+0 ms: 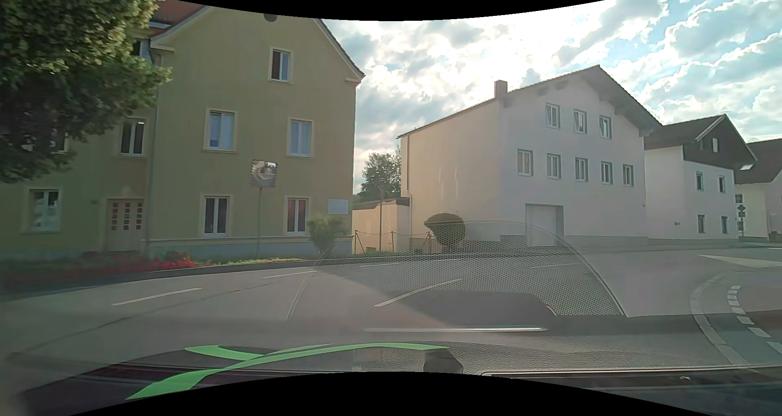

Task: Follow the waypoints while adhering to traffic rules and regulations

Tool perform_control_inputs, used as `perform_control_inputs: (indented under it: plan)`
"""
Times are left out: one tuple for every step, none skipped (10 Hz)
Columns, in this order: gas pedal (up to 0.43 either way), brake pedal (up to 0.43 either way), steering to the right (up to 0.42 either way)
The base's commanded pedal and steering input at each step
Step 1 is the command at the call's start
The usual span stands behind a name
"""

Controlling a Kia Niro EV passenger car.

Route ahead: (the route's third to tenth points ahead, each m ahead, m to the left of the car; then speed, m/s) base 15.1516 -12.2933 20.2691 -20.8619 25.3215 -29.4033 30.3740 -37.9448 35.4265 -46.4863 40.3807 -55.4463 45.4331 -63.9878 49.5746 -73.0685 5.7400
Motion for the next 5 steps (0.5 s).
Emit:
perform_control_inputs:
  plan:
    - [0.169,0.0,0.256]
    - [0.157,0.0,0.257]
    - [0.157,0.0,0.257]
    - [0.157,0.0,0.257]
    - [0.157,0.0,0.258]
